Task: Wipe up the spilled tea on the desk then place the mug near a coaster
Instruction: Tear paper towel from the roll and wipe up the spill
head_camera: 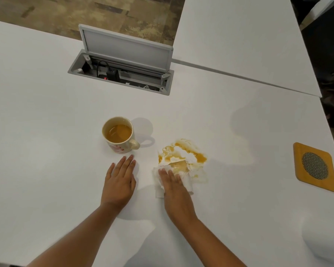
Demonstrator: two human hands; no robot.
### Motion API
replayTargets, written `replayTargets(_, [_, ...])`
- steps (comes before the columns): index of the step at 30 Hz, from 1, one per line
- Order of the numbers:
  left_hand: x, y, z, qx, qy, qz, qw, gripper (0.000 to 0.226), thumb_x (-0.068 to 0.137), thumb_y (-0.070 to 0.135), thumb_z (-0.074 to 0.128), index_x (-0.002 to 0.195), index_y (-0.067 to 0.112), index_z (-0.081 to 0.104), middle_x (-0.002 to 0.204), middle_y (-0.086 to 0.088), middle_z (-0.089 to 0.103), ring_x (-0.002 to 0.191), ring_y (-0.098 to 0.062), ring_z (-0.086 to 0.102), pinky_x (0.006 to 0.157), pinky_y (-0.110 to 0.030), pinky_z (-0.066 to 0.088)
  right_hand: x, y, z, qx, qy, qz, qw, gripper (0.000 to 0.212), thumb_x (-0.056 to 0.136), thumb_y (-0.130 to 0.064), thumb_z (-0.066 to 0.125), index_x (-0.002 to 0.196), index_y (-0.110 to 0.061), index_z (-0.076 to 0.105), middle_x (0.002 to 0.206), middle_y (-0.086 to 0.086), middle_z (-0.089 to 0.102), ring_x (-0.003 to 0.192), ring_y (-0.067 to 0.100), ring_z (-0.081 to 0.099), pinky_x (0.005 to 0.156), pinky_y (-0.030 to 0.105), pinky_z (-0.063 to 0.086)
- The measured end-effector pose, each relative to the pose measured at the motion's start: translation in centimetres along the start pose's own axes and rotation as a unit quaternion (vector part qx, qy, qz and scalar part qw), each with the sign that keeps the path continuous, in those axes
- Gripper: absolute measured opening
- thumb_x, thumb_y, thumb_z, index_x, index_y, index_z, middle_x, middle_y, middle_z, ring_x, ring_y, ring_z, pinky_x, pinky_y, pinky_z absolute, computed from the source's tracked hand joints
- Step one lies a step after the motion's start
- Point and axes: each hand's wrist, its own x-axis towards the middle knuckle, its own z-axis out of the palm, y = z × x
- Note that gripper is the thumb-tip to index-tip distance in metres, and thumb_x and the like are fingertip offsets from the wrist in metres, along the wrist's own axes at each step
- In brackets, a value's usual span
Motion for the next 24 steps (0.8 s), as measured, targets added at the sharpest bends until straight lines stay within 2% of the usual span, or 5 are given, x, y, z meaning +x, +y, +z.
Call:
replayTargets(2, [0.1, -0.1, 0.0, 0.000, 0.000, 0.000, 1.000, 0.054, 0.090, 0.032, 0.020, 0.133, 0.012, 0.046, 0.143, -0.006, 0.044, 0.133, -0.026, 0.038, 0.110, -0.044, 0.022, 0.1, 0.6, 0.7, -0.059, -0.033, -0.068, 0.995, 0.051, 0.100, -0.030, 0.020, 0.148, -0.022, 0.005, 0.152, -0.006, -0.013, 0.145, 0.021, -0.012, 0.109, 0.029, -0.027])
replayTargets(6, [0.0, -0.1, 0.1, 0.006, -0.002, 0.002, 1.000, 0.052, 0.090, 0.030, 0.022, 0.133, 0.013, 0.045, 0.143, -0.005, 0.044, 0.133, -0.025, 0.038, 0.111, -0.043, 0.021, 0.6, 1.8, 0.4, -0.082, -0.034, -0.092, 0.992, 0.063, 0.092, -0.052, 0.005, 0.148, -0.023, 0.008, 0.153, -0.010, -0.010, 0.142, 0.016, -0.017, 0.110, 0.035, -0.027])
replayTargets(11, [-0.1, -0.1, 0.2, 0.011, 0.000, 0.000, 1.000, 0.051, 0.090, 0.030, 0.023, 0.133, 0.013, 0.046, 0.142, -0.005, 0.044, 0.133, -0.025, 0.039, 0.110, -0.043, 0.021, 1.0, 2.2, -0.2, -0.192, -0.031, -0.115, 0.974, 0.048, 0.088, -0.038, 0.054, 0.131, -0.018, 0.051, 0.141, 0.003, 0.048, 0.131, 0.021, 0.042, 0.115, 0.036, 0.007])
replayTargets(17, [-0.1, 0.0, 0.2, 0.010, -0.001, -0.002, 1.000, 0.051, 0.090, 0.030, 0.023, 0.132, 0.013, 0.047, 0.142, -0.004, 0.045, 0.132, -0.025, 0.040, 0.110, -0.044, 0.022, 5.2, 3.9, -0.2, -0.110, -0.060, -0.178, 0.976, 0.049, 0.101, -0.017, 0.021, 0.147, -0.022, 0.007, 0.147, -0.009, -0.016, 0.135, 0.018, -0.027, 0.109, 0.025, -0.026])
replayTargets(24, [0.0, 0.0, 0.0, 0.012, -0.007, -0.004, 1.000, 0.050, 0.091, 0.030, 0.023, 0.133, 0.014, 0.047, 0.142, -0.003, 0.045, 0.132, -0.024, 0.040, 0.109, -0.046, 0.021, 9.8, 4.5, -1.6, -0.077, -0.014, -0.101, 0.992, 0.061, 0.093, 0.000, 0.025, 0.147, -0.024, 0.010, 0.155, -0.007, -0.004, 0.145, 0.012, -0.008, 0.113, 0.025, -0.014])
